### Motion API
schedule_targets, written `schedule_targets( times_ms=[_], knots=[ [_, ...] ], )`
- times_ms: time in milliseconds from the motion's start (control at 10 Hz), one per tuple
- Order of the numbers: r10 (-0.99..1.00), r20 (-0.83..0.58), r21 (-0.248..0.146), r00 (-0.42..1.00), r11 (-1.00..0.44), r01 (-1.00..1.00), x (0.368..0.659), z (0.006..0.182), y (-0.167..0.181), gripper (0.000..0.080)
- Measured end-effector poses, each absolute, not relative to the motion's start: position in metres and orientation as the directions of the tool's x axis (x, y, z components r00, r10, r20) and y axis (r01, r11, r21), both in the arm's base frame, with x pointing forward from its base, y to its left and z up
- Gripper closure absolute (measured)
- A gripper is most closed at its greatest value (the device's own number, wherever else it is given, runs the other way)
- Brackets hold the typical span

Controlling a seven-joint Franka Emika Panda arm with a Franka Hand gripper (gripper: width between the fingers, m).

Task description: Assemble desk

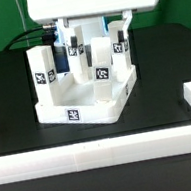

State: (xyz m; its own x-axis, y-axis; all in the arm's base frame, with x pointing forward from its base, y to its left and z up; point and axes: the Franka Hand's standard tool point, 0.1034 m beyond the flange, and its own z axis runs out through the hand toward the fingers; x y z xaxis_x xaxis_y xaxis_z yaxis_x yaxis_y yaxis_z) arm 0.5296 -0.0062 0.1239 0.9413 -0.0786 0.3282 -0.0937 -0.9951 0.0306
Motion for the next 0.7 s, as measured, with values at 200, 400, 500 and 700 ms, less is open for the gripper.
schedule_targets(
  times_ms=[200, 400, 500, 700],
  knots=[
    [-0.103, 0.198, 0.004, 0.975, -0.994, -0.106, 0.5345, 0.1232, -0.0101, 0.0151],
    [-0.113, 0.103, -0.006, 0.988, -0.994, -0.113, 0.5404, 0.1213, -0.0122, 0.0151],
    [-0.121, 0.006, -0.019, 0.993, -0.993, -0.121, 0.5360, 0.1182, -0.0082, 0.0151],
    [-0.117, -0.015, -0.014, 0.993, -0.993, -0.117, 0.5443, 0.1169, -0.0063, 0.0151]
  ],
)
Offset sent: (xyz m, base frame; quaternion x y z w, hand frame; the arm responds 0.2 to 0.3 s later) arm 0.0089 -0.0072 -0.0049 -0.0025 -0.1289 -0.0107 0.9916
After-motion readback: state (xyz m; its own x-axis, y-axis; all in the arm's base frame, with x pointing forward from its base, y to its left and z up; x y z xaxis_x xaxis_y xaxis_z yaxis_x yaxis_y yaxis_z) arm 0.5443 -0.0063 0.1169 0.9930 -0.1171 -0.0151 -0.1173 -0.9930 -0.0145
